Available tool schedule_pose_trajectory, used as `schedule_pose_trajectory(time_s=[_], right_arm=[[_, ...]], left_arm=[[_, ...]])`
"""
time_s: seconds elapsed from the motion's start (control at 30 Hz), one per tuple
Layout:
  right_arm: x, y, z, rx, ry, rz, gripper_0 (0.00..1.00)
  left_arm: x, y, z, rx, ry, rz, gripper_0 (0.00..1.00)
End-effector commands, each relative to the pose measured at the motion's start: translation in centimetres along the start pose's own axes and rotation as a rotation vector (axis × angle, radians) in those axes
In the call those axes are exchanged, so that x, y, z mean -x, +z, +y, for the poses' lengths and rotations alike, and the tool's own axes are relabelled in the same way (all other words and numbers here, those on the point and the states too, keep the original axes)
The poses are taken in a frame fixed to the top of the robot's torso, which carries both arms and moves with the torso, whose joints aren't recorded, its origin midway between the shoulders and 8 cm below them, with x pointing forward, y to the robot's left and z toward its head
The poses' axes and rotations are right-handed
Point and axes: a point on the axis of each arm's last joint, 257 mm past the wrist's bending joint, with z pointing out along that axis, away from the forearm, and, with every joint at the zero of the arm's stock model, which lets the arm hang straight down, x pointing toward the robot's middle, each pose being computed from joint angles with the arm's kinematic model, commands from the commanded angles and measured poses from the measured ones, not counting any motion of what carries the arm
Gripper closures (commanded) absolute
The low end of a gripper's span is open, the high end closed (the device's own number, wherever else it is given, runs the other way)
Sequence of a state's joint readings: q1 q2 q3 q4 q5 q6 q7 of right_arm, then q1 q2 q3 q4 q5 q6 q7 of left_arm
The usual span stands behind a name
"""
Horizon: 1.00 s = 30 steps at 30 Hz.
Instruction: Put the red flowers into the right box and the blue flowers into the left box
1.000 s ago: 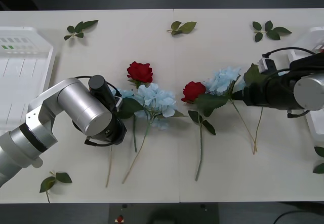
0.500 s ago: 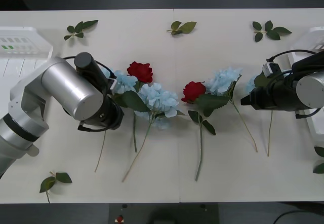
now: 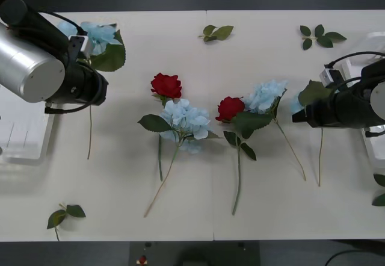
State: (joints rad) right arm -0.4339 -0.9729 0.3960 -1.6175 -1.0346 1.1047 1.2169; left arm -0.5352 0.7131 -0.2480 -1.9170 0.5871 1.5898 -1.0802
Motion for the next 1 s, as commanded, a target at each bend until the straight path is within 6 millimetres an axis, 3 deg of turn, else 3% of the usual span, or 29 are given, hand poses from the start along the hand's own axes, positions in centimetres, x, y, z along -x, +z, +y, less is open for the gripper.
schedule_pose_trajectory(time_s=[0.03, 0.27, 0.33, 0.6, 0.77, 1.0], right_arm=[[1.8, -2.3, -2.2, -0.054, -0.015, -0.028, 0.02], [0.9, -1.6, -4.6, -0.118, -0.042, -0.023, 0.02], [0.7, -1.3, -5.1, -0.131, -0.054, -0.026, 0.02], [0.6, 0.7, -4.8, -0.119, -0.053, -0.054, 0.02], [0.5, 1.3, -4.5, -0.108, -0.039, -0.058, 0.02], [0.6, 2.0, -3.5, -0.099, -0.051, -0.068, 0.02]], left_arm=[[3.2, -2.5, 4.3, 0.079, 0.026, -0.075, 1.00], [4.7, -3.2, 13.9, 0.206, -0.057, -0.080, 1.00], [5.1, -3.1, 15.6, 0.216, -0.076, -0.085, 1.00], [6.6, -2.9, 24.0, 0.267, -0.104, -0.071, 1.00], [6.5, -2.0, 27.9, 0.286, -0.072, -0.054, 1.00], [4.8, 0.2, 29.9, 0.322, 0.001, -0.001, 1.00]])
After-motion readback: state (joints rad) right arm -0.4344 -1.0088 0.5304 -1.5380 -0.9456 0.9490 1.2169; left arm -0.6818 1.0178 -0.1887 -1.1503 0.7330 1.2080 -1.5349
